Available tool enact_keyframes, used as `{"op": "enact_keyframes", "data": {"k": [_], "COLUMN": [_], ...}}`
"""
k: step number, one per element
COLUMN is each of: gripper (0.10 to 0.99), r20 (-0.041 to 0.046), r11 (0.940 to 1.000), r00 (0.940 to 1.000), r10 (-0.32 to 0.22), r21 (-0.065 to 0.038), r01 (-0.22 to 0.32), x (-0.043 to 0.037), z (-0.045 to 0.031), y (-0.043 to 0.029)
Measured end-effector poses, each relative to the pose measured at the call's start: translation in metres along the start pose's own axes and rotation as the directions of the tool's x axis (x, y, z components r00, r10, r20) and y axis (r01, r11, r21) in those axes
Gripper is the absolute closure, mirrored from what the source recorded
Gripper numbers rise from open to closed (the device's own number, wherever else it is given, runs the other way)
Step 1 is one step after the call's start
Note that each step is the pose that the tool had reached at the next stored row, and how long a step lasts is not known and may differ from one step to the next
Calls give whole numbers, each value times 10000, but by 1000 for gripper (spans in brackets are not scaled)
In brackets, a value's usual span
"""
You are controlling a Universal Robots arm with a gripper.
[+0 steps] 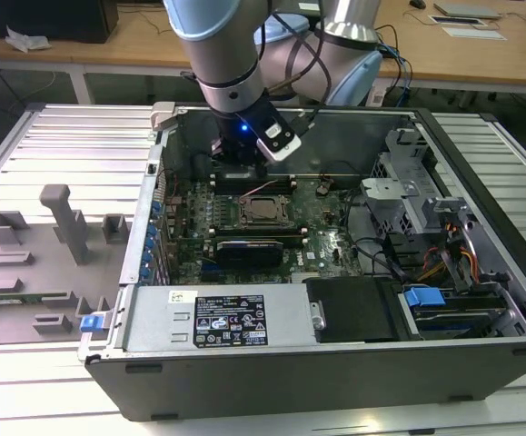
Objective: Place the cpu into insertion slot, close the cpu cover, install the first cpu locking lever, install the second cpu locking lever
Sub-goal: 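Install the first cpu locking lever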
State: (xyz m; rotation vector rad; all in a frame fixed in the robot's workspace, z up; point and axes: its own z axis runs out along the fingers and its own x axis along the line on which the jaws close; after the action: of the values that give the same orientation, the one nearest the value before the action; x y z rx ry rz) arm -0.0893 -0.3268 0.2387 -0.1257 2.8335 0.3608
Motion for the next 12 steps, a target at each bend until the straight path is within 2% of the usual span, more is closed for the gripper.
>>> {"op": "enact_keyframes", "data": {"k": [5, 12], "gripper": [980, 980], "r20": [149, 219], "r11": [9982, 9962], "r00": [9983, 9963], "r10": [572, 827], "r21": [173, 247], "r01": [-575, -833], "x": [21, 39], "z": [72, 155], "y": [-5, 43]}}
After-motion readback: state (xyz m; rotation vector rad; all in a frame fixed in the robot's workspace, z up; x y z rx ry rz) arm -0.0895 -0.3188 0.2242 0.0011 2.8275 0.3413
